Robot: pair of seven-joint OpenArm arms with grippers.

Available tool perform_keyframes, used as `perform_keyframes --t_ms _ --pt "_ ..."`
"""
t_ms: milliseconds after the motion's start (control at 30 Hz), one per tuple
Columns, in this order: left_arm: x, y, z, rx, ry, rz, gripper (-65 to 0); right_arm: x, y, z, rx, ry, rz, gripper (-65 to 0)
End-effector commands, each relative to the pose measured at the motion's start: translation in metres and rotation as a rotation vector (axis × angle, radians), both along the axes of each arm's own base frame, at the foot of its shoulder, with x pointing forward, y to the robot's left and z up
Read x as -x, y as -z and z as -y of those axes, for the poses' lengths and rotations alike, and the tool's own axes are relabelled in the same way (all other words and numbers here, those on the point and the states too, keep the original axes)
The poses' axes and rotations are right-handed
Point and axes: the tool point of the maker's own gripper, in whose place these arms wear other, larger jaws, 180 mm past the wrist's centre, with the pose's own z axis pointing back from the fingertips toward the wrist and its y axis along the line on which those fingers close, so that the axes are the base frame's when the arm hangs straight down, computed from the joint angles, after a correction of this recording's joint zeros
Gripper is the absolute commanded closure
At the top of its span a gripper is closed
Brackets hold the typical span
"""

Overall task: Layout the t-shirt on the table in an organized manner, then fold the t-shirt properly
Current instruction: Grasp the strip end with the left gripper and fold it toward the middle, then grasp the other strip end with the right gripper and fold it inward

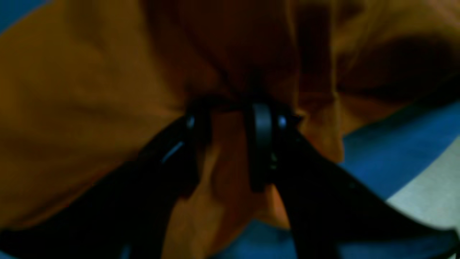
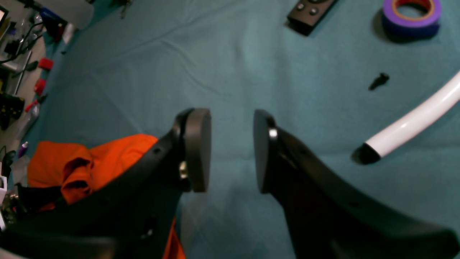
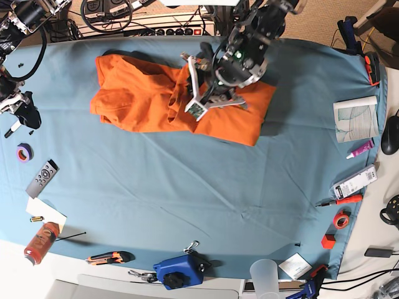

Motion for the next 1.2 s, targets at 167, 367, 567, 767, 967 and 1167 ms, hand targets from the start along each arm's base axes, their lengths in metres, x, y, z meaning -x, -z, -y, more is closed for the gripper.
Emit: perform_keyframes --t_ms 167,367,567,767,967,1167 --pt "-0.016 -0.067 0.012 0.091 0.015 0.12 -17.8 -0.008 -0.028 0.001 -0.004 -0.022 0.093 -21.2" --pt "-0.017 -0.1 0.006 0.119 0.003 0.2 -17.8 -0.003 -0.018 -0.005 -0.005 -0.047 0.051 -39.3" --pt "-0.006 -0.089 0.004 0.101 -0.004 0.164 -17.8 -0.006 0.021 -0.057 -0.083 -0.17 -0.035 -39.3" --pt "-0.004 -0.087 0.004 0.1 -0.004 0.155 -17.8 -0.004 0.055 -0.112 -0.19 -0.242 -0.084 -39.3" --pt "0.001 -0.083 0.004 0.1 -0.005 0.138 -17.8 0.018 0.083 -0.118 -0.183 -0.23 -0.185 -39.3" --pt "0.001 -0.084 0.004 0.104 -0.005 0.142 -17.8 0.042 0.104 -0.135 -0.212 -0.253 -0.263 -39.3"
